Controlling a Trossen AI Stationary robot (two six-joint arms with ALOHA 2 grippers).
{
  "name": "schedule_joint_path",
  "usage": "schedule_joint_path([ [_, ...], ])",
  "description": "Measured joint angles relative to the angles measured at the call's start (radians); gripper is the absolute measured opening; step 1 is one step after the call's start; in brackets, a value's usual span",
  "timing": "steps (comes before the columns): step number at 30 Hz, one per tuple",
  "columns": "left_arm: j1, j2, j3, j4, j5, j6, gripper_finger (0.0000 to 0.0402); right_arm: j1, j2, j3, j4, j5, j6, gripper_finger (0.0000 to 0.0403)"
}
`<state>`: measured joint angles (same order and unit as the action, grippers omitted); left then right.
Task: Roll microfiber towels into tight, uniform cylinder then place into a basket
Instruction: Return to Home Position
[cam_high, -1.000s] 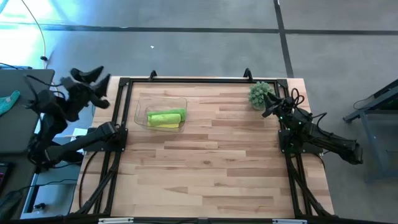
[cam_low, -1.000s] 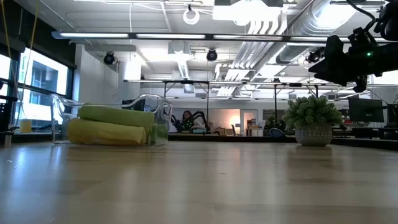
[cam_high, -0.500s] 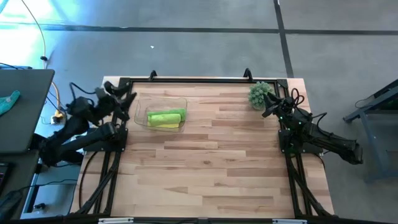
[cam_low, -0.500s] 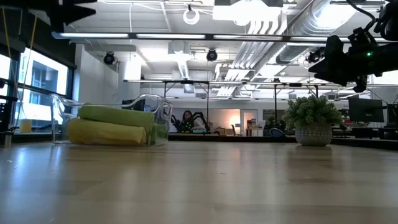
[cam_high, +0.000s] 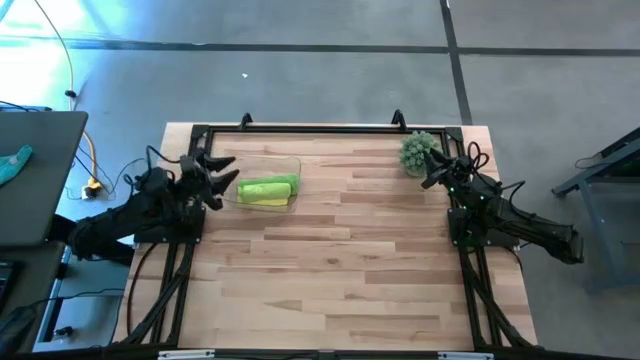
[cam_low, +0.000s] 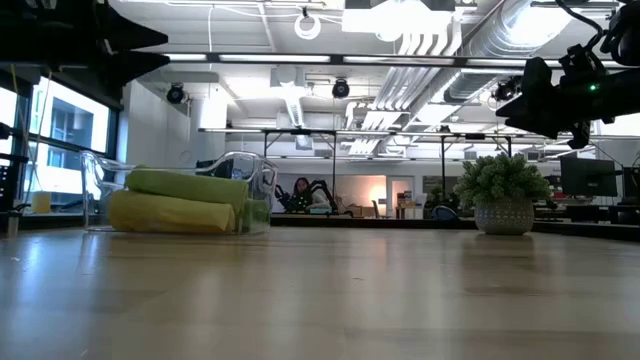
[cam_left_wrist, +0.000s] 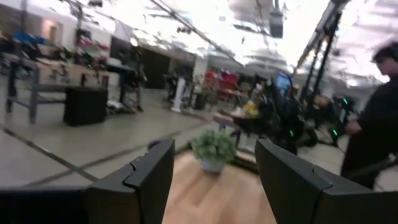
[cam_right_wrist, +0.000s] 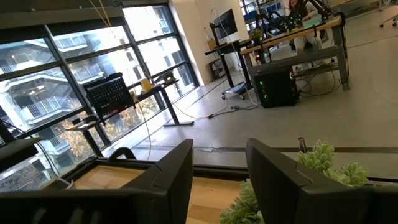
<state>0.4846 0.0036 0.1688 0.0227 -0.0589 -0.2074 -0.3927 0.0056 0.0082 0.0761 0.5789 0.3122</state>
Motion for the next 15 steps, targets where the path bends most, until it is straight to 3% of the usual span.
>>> schedule_joint_path([
  [15, -0.116, 0.0, -0.158, 0.117, -0.003, -0.026, 0.0211, 0.0, 0.0, 0.0, 0.0, 0.0, 0.0, 0.0142],
])
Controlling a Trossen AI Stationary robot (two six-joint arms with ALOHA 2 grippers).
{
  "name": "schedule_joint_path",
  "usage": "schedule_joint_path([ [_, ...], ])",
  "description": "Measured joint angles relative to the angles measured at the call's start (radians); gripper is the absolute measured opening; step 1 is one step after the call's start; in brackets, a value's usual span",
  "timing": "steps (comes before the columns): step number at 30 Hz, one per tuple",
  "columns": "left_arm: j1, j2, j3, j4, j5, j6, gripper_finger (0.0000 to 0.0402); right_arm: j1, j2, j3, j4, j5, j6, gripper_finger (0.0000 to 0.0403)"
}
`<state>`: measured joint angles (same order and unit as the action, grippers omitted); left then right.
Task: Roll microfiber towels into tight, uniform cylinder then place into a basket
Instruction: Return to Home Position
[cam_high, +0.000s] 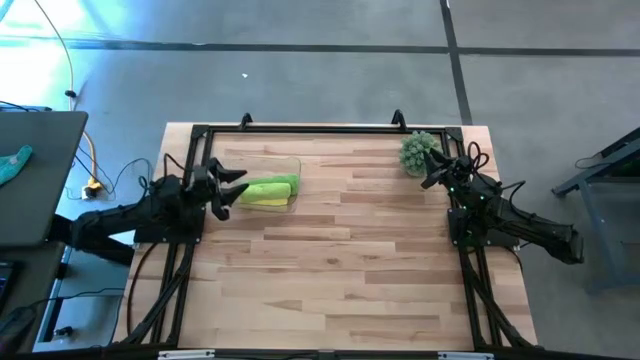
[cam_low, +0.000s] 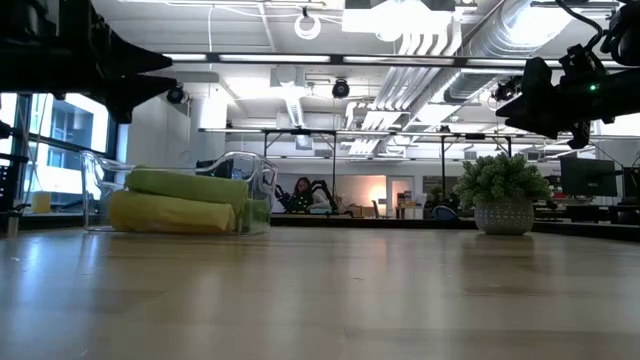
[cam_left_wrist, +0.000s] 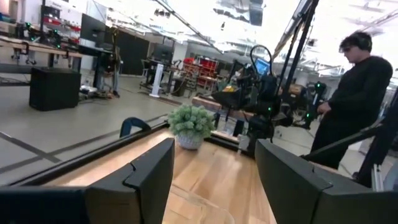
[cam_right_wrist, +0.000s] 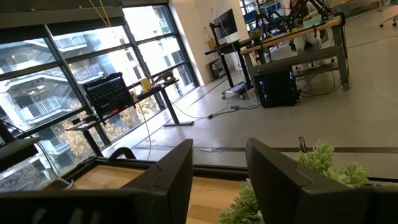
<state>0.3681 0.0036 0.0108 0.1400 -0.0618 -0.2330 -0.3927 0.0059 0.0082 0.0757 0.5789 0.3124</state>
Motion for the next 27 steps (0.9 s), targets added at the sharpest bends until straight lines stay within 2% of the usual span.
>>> schedule_joint_path([
  [13, -0.024, 0.005, 0.001, -0.122, -0.028, 0.146, 0.0212, 0.0, 0.0, 0.0, 0.0, 0.0, 0.0, 0.0142],
  [27, -0.024, 0.011, 0.001, -0.121, -0.02, 0.14, 0.0212, 0.0, 0.0, 0.0, 0.0, 0.0, 0.0, 0.0142],
])
